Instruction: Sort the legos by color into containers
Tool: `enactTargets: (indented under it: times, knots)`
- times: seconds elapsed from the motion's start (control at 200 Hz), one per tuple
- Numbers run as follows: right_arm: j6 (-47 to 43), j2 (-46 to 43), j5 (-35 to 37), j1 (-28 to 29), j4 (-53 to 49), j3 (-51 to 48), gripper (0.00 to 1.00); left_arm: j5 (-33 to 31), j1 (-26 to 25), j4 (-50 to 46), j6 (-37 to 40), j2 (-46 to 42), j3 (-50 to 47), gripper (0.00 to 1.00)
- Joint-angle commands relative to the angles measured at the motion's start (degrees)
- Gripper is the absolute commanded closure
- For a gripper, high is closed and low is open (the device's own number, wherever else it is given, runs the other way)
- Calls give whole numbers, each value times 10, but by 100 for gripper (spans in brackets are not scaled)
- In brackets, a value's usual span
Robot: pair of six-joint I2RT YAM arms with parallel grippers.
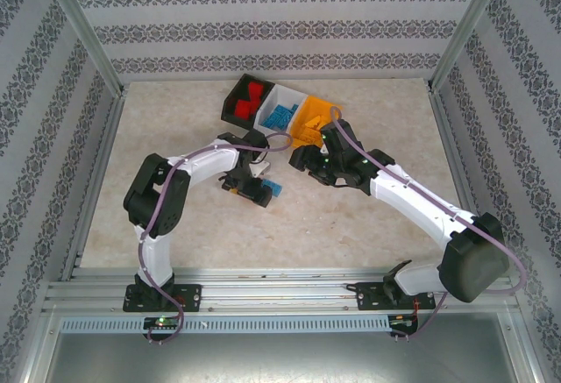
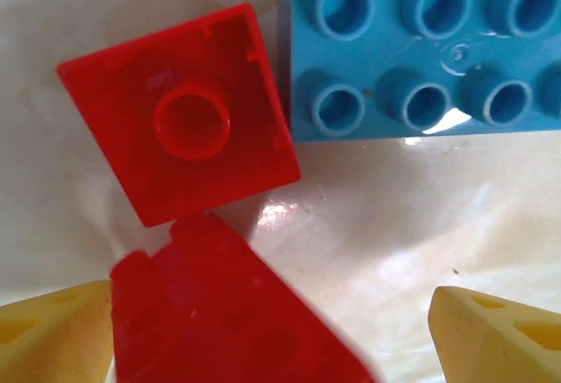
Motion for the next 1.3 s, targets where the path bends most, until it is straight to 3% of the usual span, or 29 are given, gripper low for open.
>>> enactTargets:
  times: [0.0,0.1,0.205,0.28,0.51,0.724,0.909,1.119,1.294]
  knots:
    - [6,1,8,7,-5,4,39,-17,-9,-2,9,0,2,10]
    - [7,-1,10,9,-5,2,39,-20,-9,2,9,2,0,15]
    - [8,-1,12,12,-4,2,39,-26,-9,5,7,2,0,35]
    - [7,-1,13,13,-4,1,39,-29,-9,5,5,2,1,38]
    - [4,0,14,15,-7,3,39,-23,-8,-8,-2,-12,0,61]
    - [6,2,14,16,-4,7,39,1,8,-26,-21,-37,5,69]
    - [-1,-2,13,14,-26,23,39,77,67,-24,-61,-69,40,69]
    - [1,-18,1,1,-42,18,39,218,184,74,-215,-83,74,70]
    - [4,-7,-21,-3,-40,19,39,261,254,354,-482,-50,32,70]
